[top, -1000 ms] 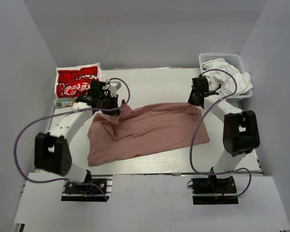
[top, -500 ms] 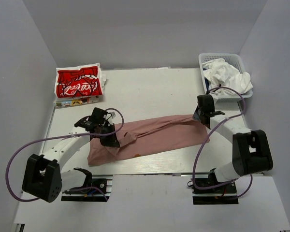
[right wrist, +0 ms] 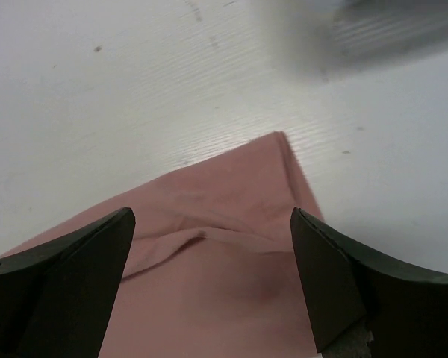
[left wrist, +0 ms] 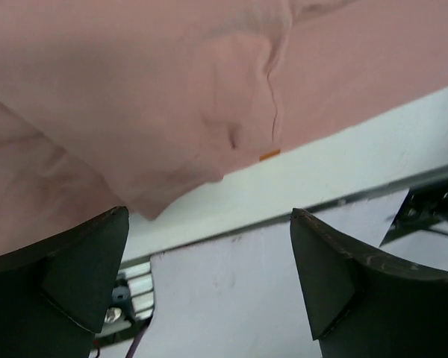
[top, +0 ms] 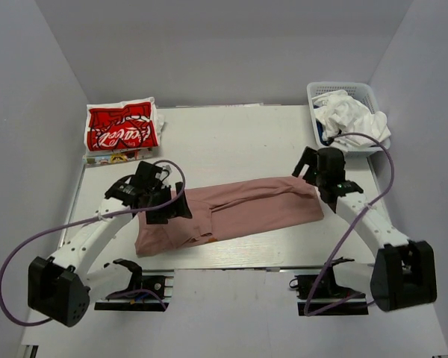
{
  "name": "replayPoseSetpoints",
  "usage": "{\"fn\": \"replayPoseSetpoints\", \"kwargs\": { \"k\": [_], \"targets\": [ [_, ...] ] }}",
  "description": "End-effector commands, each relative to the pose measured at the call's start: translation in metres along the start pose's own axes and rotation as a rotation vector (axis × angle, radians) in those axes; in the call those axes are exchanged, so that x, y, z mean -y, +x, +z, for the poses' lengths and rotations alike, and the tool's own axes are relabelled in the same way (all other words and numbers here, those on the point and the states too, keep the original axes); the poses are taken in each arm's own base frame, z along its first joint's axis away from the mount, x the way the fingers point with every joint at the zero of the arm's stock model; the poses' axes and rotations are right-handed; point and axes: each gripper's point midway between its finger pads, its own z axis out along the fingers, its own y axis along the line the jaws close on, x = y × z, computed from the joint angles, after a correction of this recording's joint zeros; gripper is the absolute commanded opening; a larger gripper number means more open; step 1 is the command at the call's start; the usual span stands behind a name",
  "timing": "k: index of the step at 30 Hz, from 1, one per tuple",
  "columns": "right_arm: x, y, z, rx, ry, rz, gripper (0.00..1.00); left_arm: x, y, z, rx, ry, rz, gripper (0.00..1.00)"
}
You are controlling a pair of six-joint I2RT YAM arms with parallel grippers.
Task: Fold and stack the t-shirts
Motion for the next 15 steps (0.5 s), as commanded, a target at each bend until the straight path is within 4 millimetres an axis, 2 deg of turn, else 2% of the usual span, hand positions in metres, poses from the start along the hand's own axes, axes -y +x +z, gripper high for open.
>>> {"fn": "replayPoseSetpoints", "kwargs": {
  "k": [1, 2, 3, 4, 6, 7, 9, 10, 11, 12, 14, 15],
  "targets": [
    [-0.049, -0.002, 0.016, -0.072, -0.21, -0.096, 0.9, 0.001, -0.029, 0.023, 0.053, -0.025, -0.05, 0.99],
    [-0.052, 0.006, 0.019, -0.114, -0.226, -0.1, 0.9, -0.002, -0.028, 0.033, 0.025, -0.042, -0.082, 0.99],
    [-0.053, 0.026, 0.035, -0.194, -0.225, -0.108, 0.9, -0.007, -0.032, 0.042, 0.009, -0.067, -0.107, 0.99],
    [-0.058, 0.03, 0.04, -0.203, -0.245, -0.104, 0.9, -0.013, -0.033, 0.06, -0.035, -0.107, -0.12, 0.99],
    [-0.06, 0.059, 0.05, -0.304, -0.266, -0.087, 0.9, -0.022, -0.035, 0.076, -0.059, -0.161, -0.167, 0.99],
    [-0.066, 0.071, 0.05, -0.353, -0.303, -0.08, 0.9, -0.024, -0.039, 0.092, -0.09, -0.181, -0.174, 0.99],
    [-0.064, 0.082, 0.05, -0.384, -0.307, -0.072, 0.9, -0.023, -0.045, 0.106, -0.119, -0.185, -0.181, 0.99],
    [-0.058, 0.095, 0.046, -0.414, -0.293, -0.066, 0.9, -0.034, -0.04, 0.122, -0.162, -0.237, -0.182, 0.99],
    [-0.05, 0.107, 0.043, -0.44, -0.278, -0.062, 0.9, -0.034, -0.05, 0.121, -0.131, -0.248, -0.175, 0.99],
    [-0.048, 0.114, 0.04, -0.457, -0.282, -0.06, 0.9, -0.038, -0.06, 0.137, -0.143, -0.284, -0.177, 0.99],
    [-0.036, 0.143, 0.026, -0.524, -0.269, -0.065, 0.9, -0.049, -0.079, 0.153, -0.137, -0.349, -0.172, 0.99],
    [-0.038, 0.153, 0.019, -0.55, -0.278, -0.086, 0.9, -0.035, -0.124, 0.158, -0.066, -0.322, -0.155, 0.99]
  ]
}}
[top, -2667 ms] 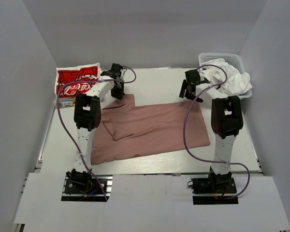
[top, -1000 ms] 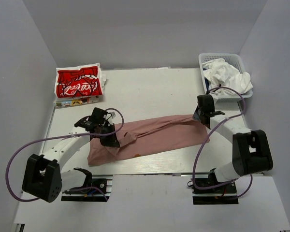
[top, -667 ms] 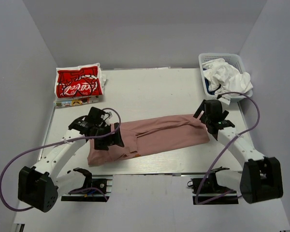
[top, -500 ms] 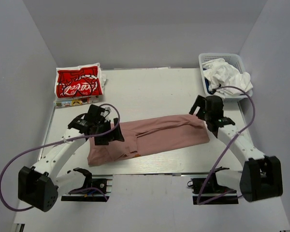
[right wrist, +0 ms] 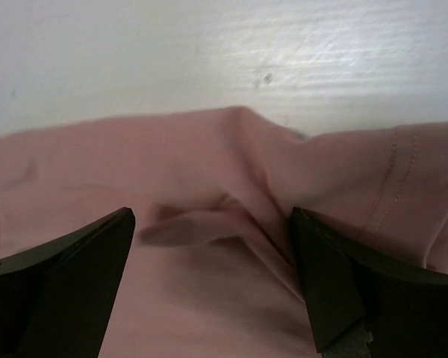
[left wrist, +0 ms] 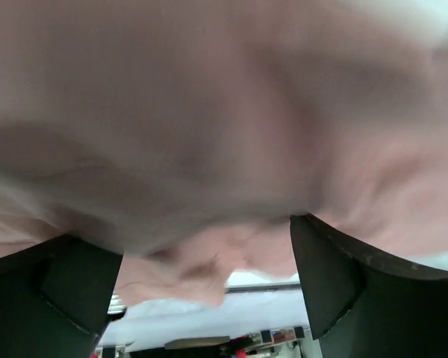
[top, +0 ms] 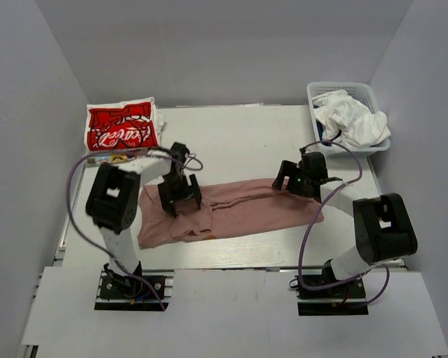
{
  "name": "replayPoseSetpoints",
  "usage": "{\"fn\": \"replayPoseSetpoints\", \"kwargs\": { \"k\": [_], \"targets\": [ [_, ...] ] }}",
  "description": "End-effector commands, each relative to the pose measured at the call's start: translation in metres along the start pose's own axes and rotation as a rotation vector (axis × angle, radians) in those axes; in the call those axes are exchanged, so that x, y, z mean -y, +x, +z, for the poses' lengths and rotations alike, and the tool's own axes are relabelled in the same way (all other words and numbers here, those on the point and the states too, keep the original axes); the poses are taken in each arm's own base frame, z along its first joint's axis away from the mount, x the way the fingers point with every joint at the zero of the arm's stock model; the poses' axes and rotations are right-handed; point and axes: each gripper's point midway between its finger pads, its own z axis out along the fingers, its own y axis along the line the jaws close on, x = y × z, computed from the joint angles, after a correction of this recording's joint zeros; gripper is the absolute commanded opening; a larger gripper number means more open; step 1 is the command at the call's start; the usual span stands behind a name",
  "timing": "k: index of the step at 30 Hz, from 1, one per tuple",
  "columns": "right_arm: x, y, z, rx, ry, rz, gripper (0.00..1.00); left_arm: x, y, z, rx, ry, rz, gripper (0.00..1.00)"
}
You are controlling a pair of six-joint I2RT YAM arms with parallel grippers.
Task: Fold and stack the t-shirts
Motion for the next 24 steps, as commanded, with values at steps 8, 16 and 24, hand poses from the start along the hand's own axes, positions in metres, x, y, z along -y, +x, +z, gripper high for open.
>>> {"fn": "replayPoseSetpoints", "kwargs": {
  "k": [8, 16, 24],
  "targets": [
    [-0.048, 0.169, -0.08, -0.429, -0.232, -0.228, 0.9, 0.194, -0.27, 0.035, 0.421, 0.373, 0.327, 0.99],
    [-0.12, 0.22, -0.14, -0.572, -0.669, -0.577, 0.9, 0.279, -0.318, 0.035, 0.658, 0.782, 0.2, 0.99],
    [-0.146, 0.179, -0.151, -0.327, -0.668, -0.679, 0.9, 0.297, -0.309, -0.065, 0.765, 0.909, 0.312, 0.99]
  ]
}}
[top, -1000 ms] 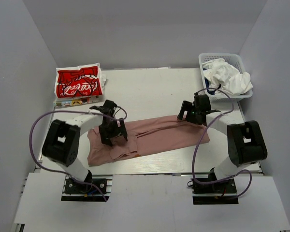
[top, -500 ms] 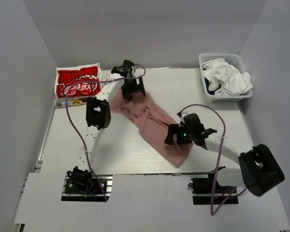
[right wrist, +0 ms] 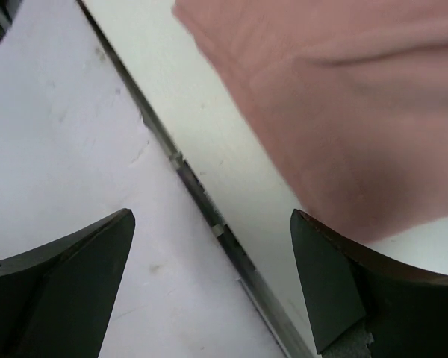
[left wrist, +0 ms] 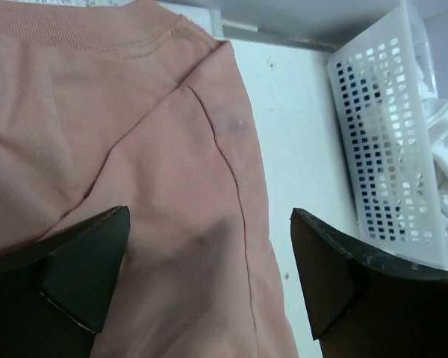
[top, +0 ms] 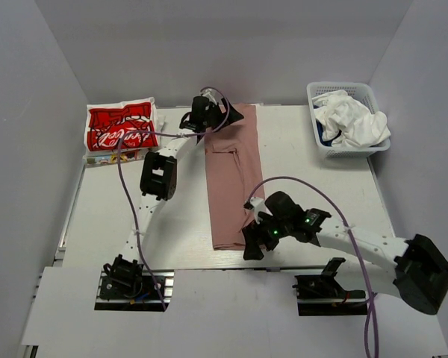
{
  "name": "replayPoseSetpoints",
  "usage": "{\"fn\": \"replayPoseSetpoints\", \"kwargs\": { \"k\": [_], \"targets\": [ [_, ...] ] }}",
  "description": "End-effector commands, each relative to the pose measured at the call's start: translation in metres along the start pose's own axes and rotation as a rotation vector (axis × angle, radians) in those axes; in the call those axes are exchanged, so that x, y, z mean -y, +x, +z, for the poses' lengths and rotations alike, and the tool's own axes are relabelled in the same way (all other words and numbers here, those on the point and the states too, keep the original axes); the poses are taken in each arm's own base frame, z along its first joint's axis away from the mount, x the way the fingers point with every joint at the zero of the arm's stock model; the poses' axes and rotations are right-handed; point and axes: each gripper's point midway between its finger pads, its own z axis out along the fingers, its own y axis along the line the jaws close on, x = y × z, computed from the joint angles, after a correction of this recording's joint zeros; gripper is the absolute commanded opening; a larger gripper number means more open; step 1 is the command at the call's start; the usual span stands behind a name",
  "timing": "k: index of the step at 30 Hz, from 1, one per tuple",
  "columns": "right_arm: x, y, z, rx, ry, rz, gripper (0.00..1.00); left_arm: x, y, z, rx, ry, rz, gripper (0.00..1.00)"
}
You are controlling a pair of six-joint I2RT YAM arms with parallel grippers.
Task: Fold and stack the t-shirts
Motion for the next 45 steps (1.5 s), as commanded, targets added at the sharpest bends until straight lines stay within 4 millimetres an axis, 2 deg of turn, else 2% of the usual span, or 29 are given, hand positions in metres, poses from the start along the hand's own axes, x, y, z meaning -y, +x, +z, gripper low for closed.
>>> {"fn": "replayPoseSetpoints", "kwargs": {
  "k": [1, 3, 4, 5, 6, 7, 8, 9, 10, 11, 12, 13, 15, 16, 18, 19, 20, 21, 24, 25, 29, 32, 34, 37, 38, 40, 42, 43, 45],
  "targets": [
    [-0.006, -0.042, -0.024, 0.178, 0.069, -0.122, 0.9, 0.048, -0.023, -0.028, -0.018, 0.029, 0.096, 0.99],
    [-0.002, -0.051, -0.034, 0.24, 0.119, -0.136, 0.9, 0.092, -0.039, -0.05, -0.007, 0.061, 0.205, 0.99],
    [0.009, -0.054, -0.04, 0.274, 0.191, -0.13, 0.9, 0.139, -0.069, -0.082, 0.035, 0.106, 0.261, 0.99],
    [0.013, -0.052, -0.042, 0.272, 0.216, -0.095, 0.9, 0.142, -0.056, -0.096, -0.028, 0.069, 0.259, 0.99],
    [0.015, -0.051, -0.043, 0.269, 0.236, -0.069, 0.9, 0.148, -0.061, -0.113, -0.032, 0.034, 0.301, 0.99],
    [0.027, -0.05, -0.045, 0.27, 0.303, -0.006, 0.9, 0.14, -0.042, -0.127, -0.089, -0.024, 0.288, 0.99],
    [0.031, -0.047, -0.045, 0.267, 0.329, 0.053, 0.9, 0.155, -0.054, -0.169, -0.072, -0.113, 0.279, 0.99],
    [0.041, -0.046, -0.049, 0.279, 0.389, 0.082, 0.9, 0.158, -0.042, -0.188, -0.093, -0.158, 0.261, 0.99],
    [0.048, -0.045, -0.05, 0.298, 0.434, 0.16, 0.9, 0.126, 0.006, -0.204, -0.2, -0.247, 0.214, 0.99],
    [0.057, -0.039, -0.054, 0.295, 0.491, 0.202, 0.9, 0.156, -0.006, -0.244, -0.127, -0.212, 0.223, 0.99],
    [0.059, -0.037, -0.055, 0.298, 0.502, 0.231, 0.9, 0.164, 0.018, -0.257, -0.145, -0.18, 0.216, 0.99],
    [0.06, -0.036, -0.054, 0.302, 0.501, 0.267, 0.9, 0.128, 0.072, -0.273, -0.242, -0.234, 0.155, 0.99],
    [0.055, -0.032, -0.045, 0.289, 0.455, 0.283, 0.9, 0.123, 0.11, -0.302, -0.289, -0.263, 0.116, 0.99],
    [0.055, -0.028, -0.04, 0.274, 0.444, 0.292, 0.9, 0.109, 0.14, -0.326, -0.336, -0.302, 0.06, 0.99],
    [0.051, -0.023, -0.03, 0.245, 0.4, 0.297, 0.9, 0.11, 0.178, -0.346, -0.416, -0.258, 0.025, 0.99],
    [0.048, -0.022, -0.027, 0.235, 0.377, 0.298, 0.9, 0.105, 0.215, -0.365, -0.488, -0.244, -0.013, 0.99],
    [0.047, -0.019, -0.024, 0.215, 0.37, 0.308, 0.9, 0.102, 0.23, -0.373, -0.517, -0.252, -0.022, 0.99],
    [0.048, -0.019, -0.023, 0.213, 0.375, 0.31, 0.9, 0.089, 0.254, -0.386, -0.574, -0.292, -0.045, 0.99],
    [0.045, -0.01, -0.017, 0.167, 0.351, 0.329, 0.9, 0.083, 0.3, -0.407, -0.711, -0.331, -0.065, 0.96],
    [0.046, -0.008, -0.016, 0.154, 0.357, 0.335, 0.9, 0.088, 0.316, -0.412, -0.769, -0.305, -0.055, 0.93],
    [0.05, -0.005, -0.01, 0.143, 0.356, 0.348, 0.89, 0.074, 0.347, -0.416, -0.879, -0.395, -0.017, 0.87],
    [0.052, -0.002, -0.005, 0.136, 0.351, 0.365, 0.82, 0.073, 0.349, -0.401, -0.899, -0.407, 0.035, 0.8],
    [0.055, 0.004, -0.001, 0.11, 0.361, 0.378, 0.72, 0.07, 0.35, -0.395, -0.898, -0.419, 0.064, 0.75],
    [0.06, 0.006, 0.001, 0.1, 0.383, 0.394, 0.55, 0.053, 0.351, -0.395, -0.898, -0.503, 0.084, 0.57],
    [0.061, 0.004, 0.001, 0.106, 0.383, 0.393, 0.53, 0.051, 0.35, -0.394, -0.901, -0.514, 0.097, 0.52],
    [0.063, 0.003, 0.003, 0.11, 0.39, 0.394, 0.44, 0.04, 0.349, -0.393, -0.891, -0.566, 0.117, 0.28],
    [0.066, -0.004, 0.004, 0.136, 0.396, 0.383, 0.31, 0.042, 0.346, -0.39, -0.895, -0.594, 0.113, 0.0],
    [0.069, -0.003, 0.006, 0.124, 0.408, 0.387, 0.24, 0.045, 0.343, -0.387, -0.886, -0.584, 0.114, 0.0],
    [0.079, -0.019, 0.002, 0.177, 0.466, 0.371, 0.08, 0.057, 0.334, -0.38, -0.854, -0.549, 0.119, 0.0]
  ]
}}
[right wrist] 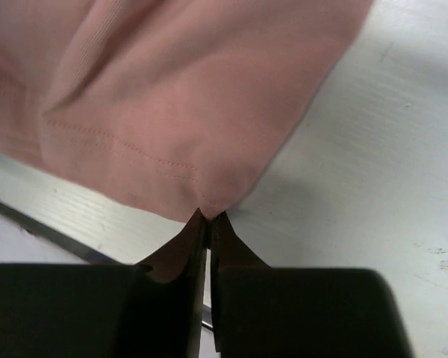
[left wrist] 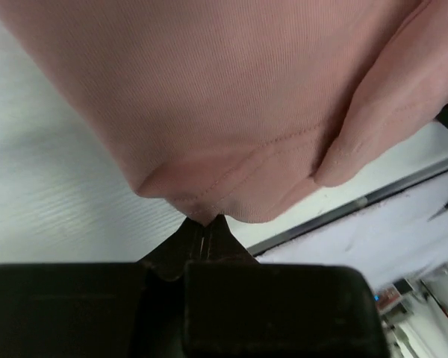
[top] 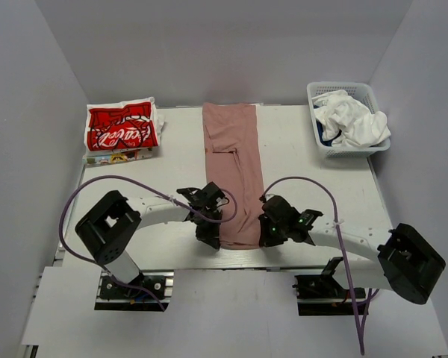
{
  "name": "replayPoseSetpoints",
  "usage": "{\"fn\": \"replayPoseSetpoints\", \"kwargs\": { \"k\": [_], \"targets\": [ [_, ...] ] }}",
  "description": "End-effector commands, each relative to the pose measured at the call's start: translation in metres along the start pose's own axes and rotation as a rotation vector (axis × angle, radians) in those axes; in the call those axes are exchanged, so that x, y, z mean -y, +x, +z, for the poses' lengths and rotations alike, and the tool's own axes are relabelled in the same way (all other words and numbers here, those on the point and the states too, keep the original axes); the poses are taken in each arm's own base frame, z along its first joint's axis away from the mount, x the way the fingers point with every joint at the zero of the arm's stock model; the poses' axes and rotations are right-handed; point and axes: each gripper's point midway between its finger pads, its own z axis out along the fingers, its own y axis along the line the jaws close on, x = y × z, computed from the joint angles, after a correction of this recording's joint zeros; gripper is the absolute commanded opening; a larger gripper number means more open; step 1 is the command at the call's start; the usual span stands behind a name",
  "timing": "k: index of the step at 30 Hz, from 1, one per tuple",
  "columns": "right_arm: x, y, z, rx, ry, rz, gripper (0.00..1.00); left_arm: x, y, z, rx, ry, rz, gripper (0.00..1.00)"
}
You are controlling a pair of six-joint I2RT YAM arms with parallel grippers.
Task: Fold and stack the t-shirts
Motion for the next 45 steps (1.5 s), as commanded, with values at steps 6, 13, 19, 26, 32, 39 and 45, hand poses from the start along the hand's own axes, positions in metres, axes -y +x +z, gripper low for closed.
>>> {"fn": "replayPoseSetpoints", "kwargs": {
  "k": [6, 13, 19, 26, 32, 39, 45],
  "targets": [
    [-0.011, -0.099, -0.021, 0.349, 0.08, 0.056, 0.0, 0.02, -0.055, -0.039, 0.215, -0.023, 0.04, 0.0],
    [0.004, -0.195, -0.046, 0.581, 0.235, 0.095, 0.0, 0.013, -0.147, -0.072, 0.393, -0.134, -0.037, 0.0],
    [0.008, -0.269, -0.04, 0.652, 0.266, 0.085, 0.0, -0.002, -0.233, -0.102, 0.535, -0.207, -0.064, 0.0],
    [0.028, -0.33, -0.003, 0.594, 0.277, 0.096, 0.0, -0.035, -0.296, -0.082, 0.495, -0.228, -0.113, 0.03],
    [0.031, -0.344, 0.02, 0.475, 0.246, 0.091, 0.75, -0.065, -0.301, -0.084, 0.487, -0.263, -0.185, 0.45],
    [0.037, -0.286, -0.005, 0.469, 0.194, 0.154, 0.9, -0.057, -0.271, -0.108, 0.543, -0.158, -0.164, 1.0],
    [0.056, -0.237, 0.01, 0.373, 0.2, 0.197, 0.9, -0.049, -0.22, -0.059, 0.395, -0.028, -0.122, 1.0]
  ]
}}
